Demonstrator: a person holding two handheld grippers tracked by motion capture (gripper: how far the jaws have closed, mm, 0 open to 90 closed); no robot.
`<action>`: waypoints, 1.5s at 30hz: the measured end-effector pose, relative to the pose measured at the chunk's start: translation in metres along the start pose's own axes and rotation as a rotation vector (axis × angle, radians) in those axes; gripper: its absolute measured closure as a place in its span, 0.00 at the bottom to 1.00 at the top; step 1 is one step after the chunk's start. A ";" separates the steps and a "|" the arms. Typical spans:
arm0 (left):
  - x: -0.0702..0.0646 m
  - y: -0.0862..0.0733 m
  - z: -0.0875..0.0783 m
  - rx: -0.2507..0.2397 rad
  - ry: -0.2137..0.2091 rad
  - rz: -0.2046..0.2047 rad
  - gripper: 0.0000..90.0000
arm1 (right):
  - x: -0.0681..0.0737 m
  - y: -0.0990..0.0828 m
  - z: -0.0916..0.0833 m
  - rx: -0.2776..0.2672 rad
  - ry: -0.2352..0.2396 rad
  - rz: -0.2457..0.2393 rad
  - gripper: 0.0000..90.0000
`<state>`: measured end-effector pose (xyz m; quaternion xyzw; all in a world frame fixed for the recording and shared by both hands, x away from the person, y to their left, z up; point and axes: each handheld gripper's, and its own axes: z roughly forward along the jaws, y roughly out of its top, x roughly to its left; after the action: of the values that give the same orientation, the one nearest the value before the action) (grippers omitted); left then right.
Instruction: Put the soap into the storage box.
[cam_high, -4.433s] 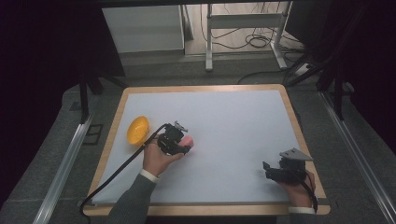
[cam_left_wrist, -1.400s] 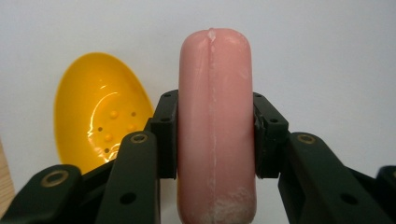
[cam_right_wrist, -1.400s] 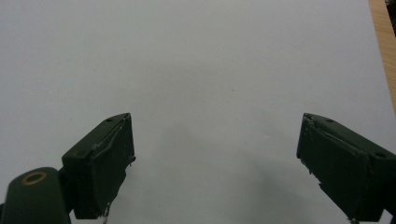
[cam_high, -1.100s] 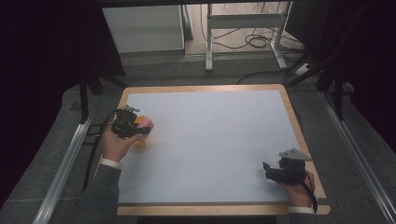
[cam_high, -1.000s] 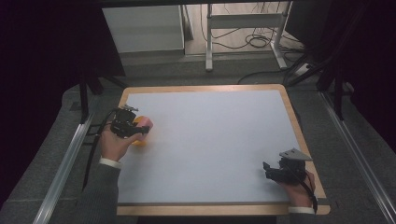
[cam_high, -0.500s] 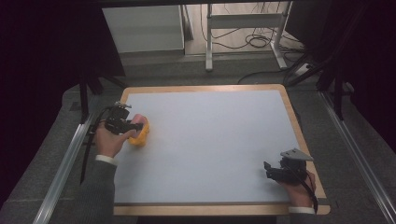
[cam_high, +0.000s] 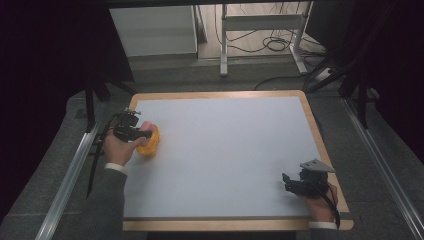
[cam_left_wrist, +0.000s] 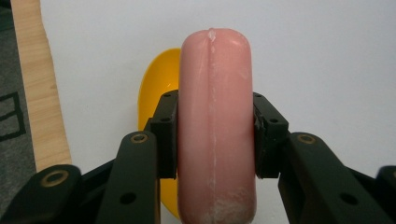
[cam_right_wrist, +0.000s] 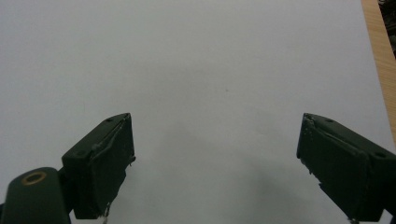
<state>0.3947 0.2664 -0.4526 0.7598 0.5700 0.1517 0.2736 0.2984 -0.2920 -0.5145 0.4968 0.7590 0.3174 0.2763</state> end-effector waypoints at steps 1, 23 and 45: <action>0.001 0.000 0.002 0.007 0.000 -0.002 0.67 | 0.000 0.000 0.000 0.000 0.000 0.000 0.12; 0.005 -0.012 0.028 0.039 0.000 -0.021 0.66 | 0.001 0.000 0.001 0.007 -0.001 -0.006 0.12; -0.031 -0.044 -0.025 -0.172 -0.113 0.081 0.22 | 0.002 0.000 0.001 0.011 -0.002 -0.009 0.12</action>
<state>0.3375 0.2520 -0.4560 0.7631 0.5075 0.1680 0.3631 0.2985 -0.2902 -0.5156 0.4951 0.7627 0.3114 0.2760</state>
